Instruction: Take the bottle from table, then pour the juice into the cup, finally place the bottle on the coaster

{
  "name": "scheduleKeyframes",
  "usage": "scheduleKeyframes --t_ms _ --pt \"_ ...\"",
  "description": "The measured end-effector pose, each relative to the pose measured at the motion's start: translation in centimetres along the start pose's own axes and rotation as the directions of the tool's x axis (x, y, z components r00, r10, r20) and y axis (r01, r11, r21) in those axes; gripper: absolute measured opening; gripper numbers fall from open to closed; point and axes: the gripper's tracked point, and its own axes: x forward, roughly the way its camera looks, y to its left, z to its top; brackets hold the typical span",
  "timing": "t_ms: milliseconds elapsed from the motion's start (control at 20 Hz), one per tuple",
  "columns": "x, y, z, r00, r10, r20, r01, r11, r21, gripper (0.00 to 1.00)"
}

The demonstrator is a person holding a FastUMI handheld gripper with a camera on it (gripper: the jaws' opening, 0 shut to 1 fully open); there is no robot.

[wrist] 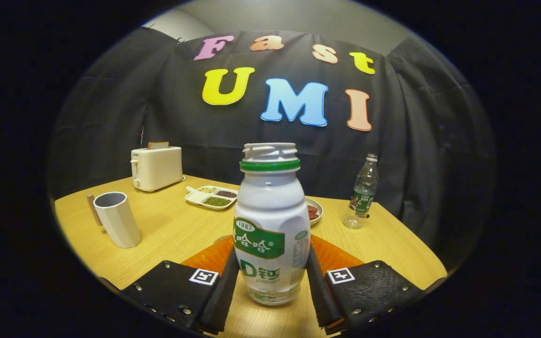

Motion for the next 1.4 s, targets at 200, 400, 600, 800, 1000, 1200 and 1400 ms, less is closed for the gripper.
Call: scheduleKeyframes --t_ms 200,400,600,800,1000,1200,1400 --pt "-0.6 2.2 1.7 1.000 0.029 0.008 -0.028 0.993 -0.116 0.70" --pt "0.1 4.4 2.6 0.998 0.055 -0.004 -0.055 0.976 -0.209 0.70" --pt "0.7 6.7 3.1 0.997 0.073 -0.018 -0.075 0.950 -0.304 0.70" --pt "1.3 9.6 2.4 0.992 0.108 -0.064 -0.125 0.916 -0.381 0.70" --pt "1.7 11.5 2.2 0.989 0.119 -0.084 -0.145 0.870 -0.471 0.70" --pt "2.2 12.5 1.5 0.988 0.118 -0.104 -0.156 0.822 -0.548 0.70" --pt "2.5 13.8 1.5 0.986 0.115 -0.121 -0.165 0.764 -0.624 0.70"
